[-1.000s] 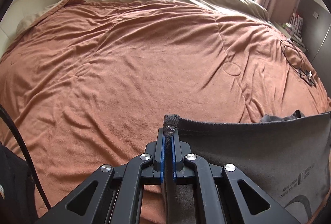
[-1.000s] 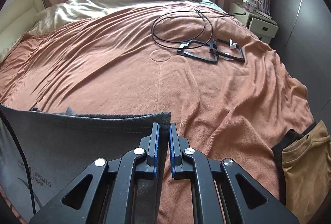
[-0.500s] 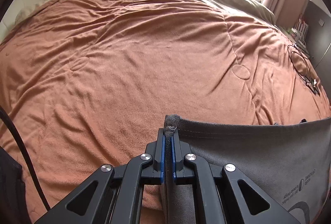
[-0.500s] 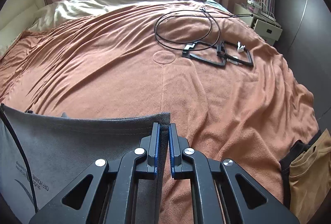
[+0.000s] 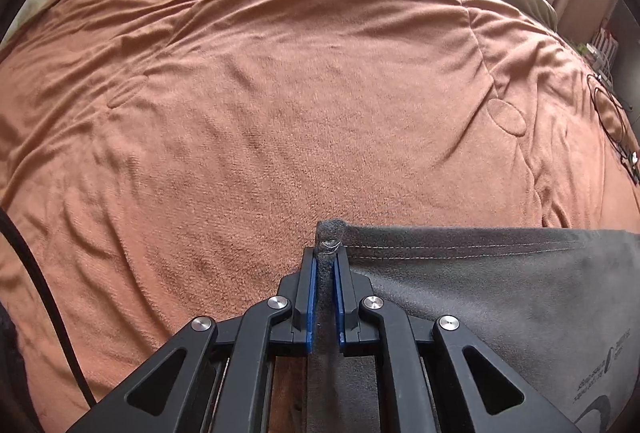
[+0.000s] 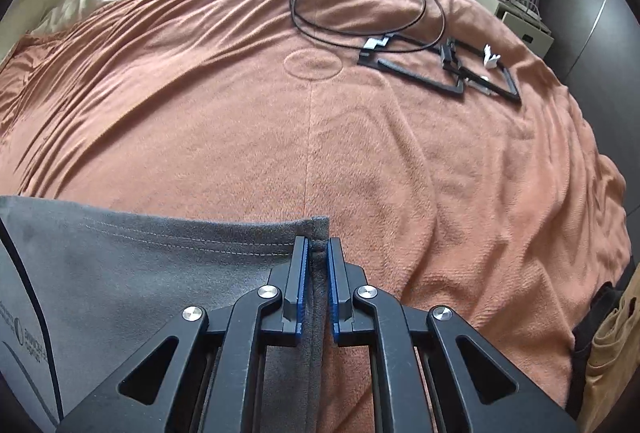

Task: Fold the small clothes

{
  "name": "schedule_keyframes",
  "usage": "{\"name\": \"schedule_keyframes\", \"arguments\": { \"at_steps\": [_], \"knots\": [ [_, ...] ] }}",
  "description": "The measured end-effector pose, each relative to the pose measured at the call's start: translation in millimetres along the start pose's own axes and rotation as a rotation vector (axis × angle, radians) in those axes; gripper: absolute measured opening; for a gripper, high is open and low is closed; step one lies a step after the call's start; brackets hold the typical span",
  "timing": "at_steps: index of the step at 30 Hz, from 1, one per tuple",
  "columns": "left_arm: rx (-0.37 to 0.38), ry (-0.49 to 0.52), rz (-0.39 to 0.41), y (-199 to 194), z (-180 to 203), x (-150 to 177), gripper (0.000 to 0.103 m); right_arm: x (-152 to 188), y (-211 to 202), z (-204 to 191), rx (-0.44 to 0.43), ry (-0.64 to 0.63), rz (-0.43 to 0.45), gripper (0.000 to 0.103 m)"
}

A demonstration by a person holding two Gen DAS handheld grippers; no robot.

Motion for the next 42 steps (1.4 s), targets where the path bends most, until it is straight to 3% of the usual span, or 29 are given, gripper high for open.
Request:
{"name": "schedule_keyframes", "arguments": {
  "at_steps": [2, 4, 5, 10, 17, 21, 28, 34, 42],
  "knots": [
    [0.006, -0.006, 0.009, -8, 0, 3, 0.024, -1, -8, -1, -0.011, 0.0, 0.012, 0.021],
    [0.0, -0.001, 0.013, -18, 0, 8, 0.03, -1, -22, 0, -0.015, -0.005, 0.036, 0.051],
    [0.002, 0.007, 0.014, -23, 0, 11, 0.03, -1, -31, 0, -0.014, -0.011, 0.05, 0.053],
    [0.04, 0.036, 0.022, -54, 9, 36, 0.031, 25, -74, -11, -0.09, -0.031, 0.065, 0.053],
    [0.094, 0.104, 0.014, -97, 34, 103, 0.032, 87, -117, -34, -0.177, -0.07, 0.027, 0.053],
    [0.093, 0.149, 0.021, -116, 47, 140, 0.047, 121, -142, -41, -0.163, -0.112, 0.021, 0.053],
    [0.116, 0.15, -0.013, -125, 59, 207, 0.047, 187, -171, -49, -0.184, -0.087, -0.008, 0.053],
    [0.075, 0.096, -0.001, -129, 45, 234, 0.047, 238, -162, -42, -0.106, -0.047, -0.052, 0.053],
    [0.029, 0.046, 0.005, -145, 21, 265, 0.047, 270, -191, -27, -0.1, 0.067, -0.038, 0.053]
  ]
}}
Point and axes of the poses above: each gripper's, at about its wrist camera, not at the fingertips, and y roughly the way its jaws point, z to its right, x to its underside, the point moved 9 cm from there along y, roughly the way its jaws point, and after that the axes turned 2 degrees about -x, right-handed, at the moved point
